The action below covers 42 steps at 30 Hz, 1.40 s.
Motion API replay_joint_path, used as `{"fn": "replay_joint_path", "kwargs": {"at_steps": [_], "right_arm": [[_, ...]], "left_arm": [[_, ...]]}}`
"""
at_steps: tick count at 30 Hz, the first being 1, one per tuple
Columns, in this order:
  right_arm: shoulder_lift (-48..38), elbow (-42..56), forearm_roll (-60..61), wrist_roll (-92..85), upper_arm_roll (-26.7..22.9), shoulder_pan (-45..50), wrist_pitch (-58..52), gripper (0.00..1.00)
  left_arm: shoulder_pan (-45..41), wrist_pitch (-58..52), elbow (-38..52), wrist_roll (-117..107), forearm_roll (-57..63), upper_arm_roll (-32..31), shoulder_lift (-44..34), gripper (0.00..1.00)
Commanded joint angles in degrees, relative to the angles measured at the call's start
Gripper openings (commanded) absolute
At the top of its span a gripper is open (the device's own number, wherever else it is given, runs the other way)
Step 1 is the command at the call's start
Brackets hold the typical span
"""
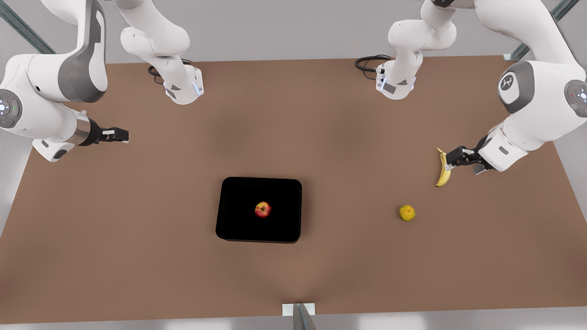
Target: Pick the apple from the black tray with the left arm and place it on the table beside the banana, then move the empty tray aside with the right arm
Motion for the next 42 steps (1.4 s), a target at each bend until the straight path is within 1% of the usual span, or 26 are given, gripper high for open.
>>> {"fn": "replay_joint_path", "kwargs": {"at_steps": [1,2,3,4,6,7,9,10,12,13,15,17,18,21,24,25,27,28,30,31,33,35,38,42], "right_arm": [[-0.05,0.02,0.03,-0.80,-0.03,0.56,0.62,1.00],[-0.05,0.02,0.03,-0.80,-0.03,0.65,0.62,1.00],[-0.05,0.02,0.03,-0.80,-0.03,0.65,0.62,1.00],[-0.05,0.02,0.03,-0.80,-0.03,0.65,0.62,1.00],[-0.05,0.02,0.03,-0.80,-0.03,0.65,0.62,1.00],[-0.05,0.02,0.03,-0.80,-0.03,0.65,0.62,1.00],[-0.05,0.02,0.03,-0.80,-0.03,0.65,0.62,1.00],[-0.05,0.02,0.03,-0.80,-0.03,0.56,0.62,1.00],[-0.05,0.02,0.03,-0.80,-0.03,0.65,0.62,1.00],[-0.05,0.02,0.03,-0.80,-0.03,0.56,0.62,1.00],[-0.05,0.02,0.03,-0.80,-0.03,0.56,0.62,1.00],[-0.05,0.02,0.03,-0.89,-0.03,0.56,0.62,1.00],[-0.05,0.02,0.03,-0.89,-0.03,0.56,0.62,1.00],[-0.05,0.02,0.03,-0.80,-0.03,0.56,0.62,1.00],[-0.05,0.02,0.03,-0.80,-0.03,0.65,0.62,1.00],[-0.05,0.02,0.03,-0.80,-0.03,0.65,0.62,1.00],[-0.05,0.02,0.03,-0.80,-0.03,0.65,0.62,1.00],[-0.05,0.02,0.03,-0.80,-0.03,0.65,0.62,1.00],[-0.05,0.02,0.03,-0.80,-0.03,0.65,0.62,1.00],[-0.05,0.02,0.03,-0.80,-0.03,0.65,0.62,1.00],[-0.05,0.02,0.03,-0.80,-0.03,0.56,0.62,1.00],[-0.05,0.02,0.03,-0.80,-0.03,0.56,0.62,1.00],[-0.05,0.02,0.03,-0.80,-0.03,0.65,0.62,1.00],[-0.05,0.11,0.03,-0.80,-0.03,0.65,0.62,1.00]], "left_arm": [[-1.21,0.82,0.27,0.94,0.48,-0.13,-0.05,1.00],[-1.92,0.82,0.45,-0.99,0.48,-0.04,-0.13,1.00],[-2.79,0.82,0.45,-0.99,2.93,-0.13,-0.22,1.00],[-5.25,-0.23,0.36,-0.47,4.09,-0.57,-0.40,1.00],[-14.30,-0.06,0.72,-0.90,2.94,-1.71,0.13,1.00],[-19.67,0.21,0.72,-10.19,1.54,-1.71,0.57,1.00],[-28.72,1.53,3.00,-17.95,7.42,-1.71,4.17,1.00],[-31.97,1.53,3.09,-20.15,7.51,-1.71,5.14,1.00],[-38.21,3.10,6.78,-29.99,7.51,-1.63,10.67,1.00],[-39.97,6.09,6.69,-38.07,7.86,-1.71,12.61,1.00],[-42.60,9.25,7.04,-47.04,9.36,-1.71,16.38,1.00],[-45.78,13.66,9.15,-56.97,14.54,-1.63,22.10,1.00],[-46.65,14.27,11.96,-60.05,15.34,-1.63,25.00,1.00],[-47.80,21.12,12.93,-65.24,15.34,-1.63,28.34,1.00],[-47.80,21.57,19.43,-65.42,15.34,-1.54,32.47,1.00],[-47.71,21.74,19.79,-64.89,15.42,-1.10,32.82,1.00],[-47.45,22.36,22.51,-59.27,19.38,1.80,34.84,1.00],[-45.26,22.36,24.53,-50.94,19.20,2.77,35.81,1.00],[-43.14,27.54,27.26,-47.31,17.54,2.33,39.24,1.00],[-43.14,29.03,28.93,-47.57,14.11,2.42,40.47,1.00],[-43.23,30.09,34.55,-48.28,13.31,1.81,43.89,1.00],[-43.32,34.57,34.73,-51.62,13.40,-0.13,46.18,1.00],[-43.32,33.96,34.73,-48.54,13.84,0.22,49.70,1.00],[-44.28,34.22,34.73,-48.72,14.02,0.22,51.28,1.00]]}}
